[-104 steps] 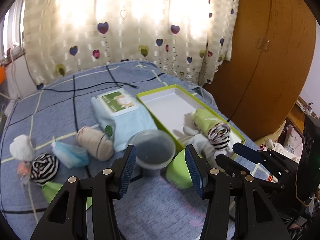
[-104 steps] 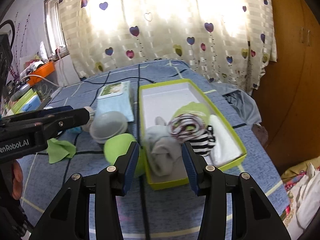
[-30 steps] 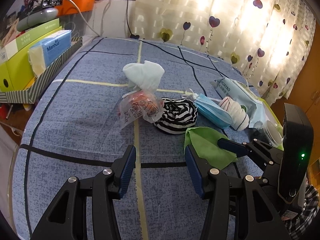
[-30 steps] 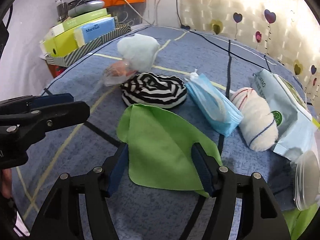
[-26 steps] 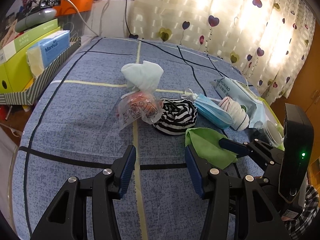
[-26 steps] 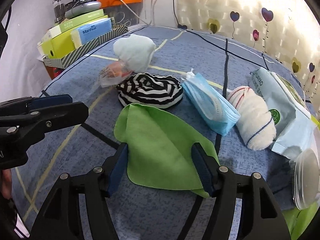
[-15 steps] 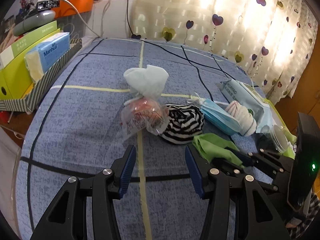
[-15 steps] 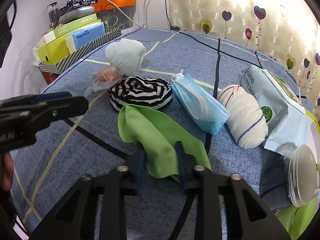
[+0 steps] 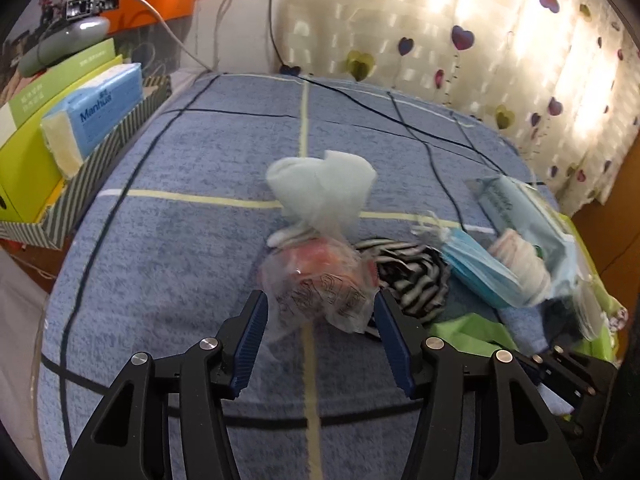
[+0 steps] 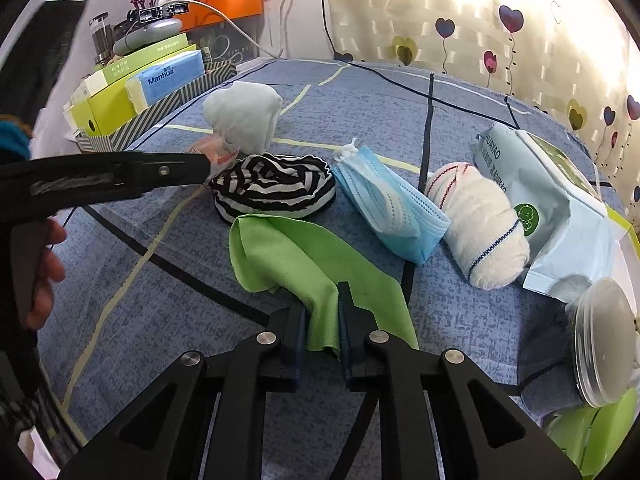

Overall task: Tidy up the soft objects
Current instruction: 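Close the left gripper on the clear plastic bag with orange contents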

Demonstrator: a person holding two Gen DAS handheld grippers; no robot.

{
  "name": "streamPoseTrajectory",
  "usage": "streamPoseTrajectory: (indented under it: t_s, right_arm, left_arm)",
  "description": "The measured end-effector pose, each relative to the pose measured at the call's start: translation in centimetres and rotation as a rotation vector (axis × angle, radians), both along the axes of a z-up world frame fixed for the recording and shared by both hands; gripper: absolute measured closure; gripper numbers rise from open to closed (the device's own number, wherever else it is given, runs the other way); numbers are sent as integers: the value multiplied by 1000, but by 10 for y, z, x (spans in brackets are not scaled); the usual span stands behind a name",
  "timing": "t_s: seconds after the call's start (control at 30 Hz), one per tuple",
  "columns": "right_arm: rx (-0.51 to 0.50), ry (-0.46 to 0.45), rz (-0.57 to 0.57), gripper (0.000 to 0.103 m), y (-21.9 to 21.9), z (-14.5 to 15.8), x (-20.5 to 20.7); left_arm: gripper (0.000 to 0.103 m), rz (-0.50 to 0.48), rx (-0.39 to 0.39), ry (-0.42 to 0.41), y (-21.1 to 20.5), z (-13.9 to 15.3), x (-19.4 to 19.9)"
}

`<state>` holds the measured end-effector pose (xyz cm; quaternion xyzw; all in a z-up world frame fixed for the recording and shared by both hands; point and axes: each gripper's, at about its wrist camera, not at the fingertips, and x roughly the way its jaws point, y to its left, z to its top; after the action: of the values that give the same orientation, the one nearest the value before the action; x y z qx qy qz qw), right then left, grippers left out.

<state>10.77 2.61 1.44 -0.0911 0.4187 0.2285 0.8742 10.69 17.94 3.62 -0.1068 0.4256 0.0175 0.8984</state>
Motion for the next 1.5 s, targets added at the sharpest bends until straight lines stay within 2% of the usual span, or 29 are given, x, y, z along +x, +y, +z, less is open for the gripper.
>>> streamPoseTrajectory:
  t_s: [0.17,0.6,0.63,0.73,0.97,1.5]
  right_arm:
    - [11,5,1,89,-1,0,1]
    - [24,10,1,89,-3,-1,1]
    - [24,10,1,89,-3,-1,1]
    - [25,10,1,89,-3,-1,1]
    - [25,9,1,89,-3,0,1]
    - [25,7,1,89,-3,1,2]
  left_arm:
    - [48,3,-4,31,4,-7,12]
    - [49,-4,-4,27,2,-14,21]
    - [51,-5,-3,26,2,-14,22]
    - [67,5,-7,25,5,-14,24]
    - [80,9,-16,11,7,-14,22]
    - [83,19,-7,-9,6,-5,11]
